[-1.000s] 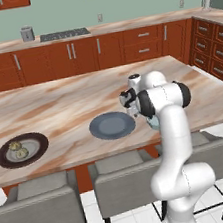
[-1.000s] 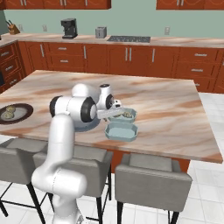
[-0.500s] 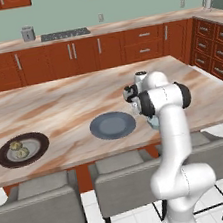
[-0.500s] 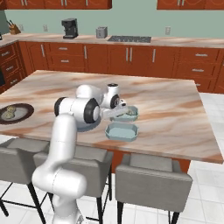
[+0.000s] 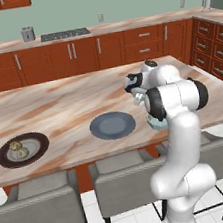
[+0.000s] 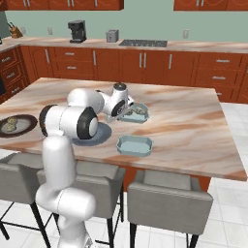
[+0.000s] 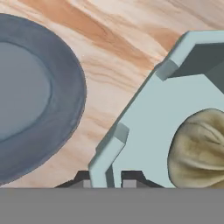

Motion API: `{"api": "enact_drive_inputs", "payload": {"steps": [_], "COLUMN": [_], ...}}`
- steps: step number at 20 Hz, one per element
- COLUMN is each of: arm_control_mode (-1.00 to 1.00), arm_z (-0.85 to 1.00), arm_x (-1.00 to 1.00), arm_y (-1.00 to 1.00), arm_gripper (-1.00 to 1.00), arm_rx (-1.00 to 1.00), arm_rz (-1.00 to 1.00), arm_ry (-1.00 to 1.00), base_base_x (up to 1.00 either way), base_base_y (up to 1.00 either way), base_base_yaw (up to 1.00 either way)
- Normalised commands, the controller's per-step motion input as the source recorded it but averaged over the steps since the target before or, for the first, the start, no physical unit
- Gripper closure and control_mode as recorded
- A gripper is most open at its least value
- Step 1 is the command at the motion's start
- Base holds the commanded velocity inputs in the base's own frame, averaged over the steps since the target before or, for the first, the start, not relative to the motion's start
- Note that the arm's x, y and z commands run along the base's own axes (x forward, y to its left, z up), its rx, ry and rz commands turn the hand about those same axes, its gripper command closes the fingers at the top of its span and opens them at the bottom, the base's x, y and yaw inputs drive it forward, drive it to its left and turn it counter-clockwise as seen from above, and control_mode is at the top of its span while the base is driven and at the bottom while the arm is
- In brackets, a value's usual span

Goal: Place two dumplings into each of the tupperware containers and then place the containers in the fridge.

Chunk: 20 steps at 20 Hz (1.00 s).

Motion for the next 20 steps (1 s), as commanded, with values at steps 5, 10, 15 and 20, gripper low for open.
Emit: {"api": "enact_drive_inputs", "payload": {"steps": [5, 10, 15, 20], "arm_control_mode": [-1.0, -1.0, -1.0, -1.0], "arm_z": [1.0, 1.0, 0.84, 0.67], "arm_x": [-0.91, -1.0, -1.0, -1.0], "arm_y": [0.63, 0.45, 0.37, 0.14], "arm_gripper": [1.0, 1.0, 1.0, 1.0], "arm_rx": [-0.11, -0.58, -0.63, -0.45], "arm_rz": [0.14, 0.19, 0.27, 0.36], "arm_ry": [-0.48, -0.19, 0.0, 0.23], "base_base_x": [0.0, 0.0, 0.0, 0.0], "base_base_y": [0.0, 0.0, 0.0, 0.0], "base_base_yaw": [0.0, 0.0, 0.0, 0.0]}}
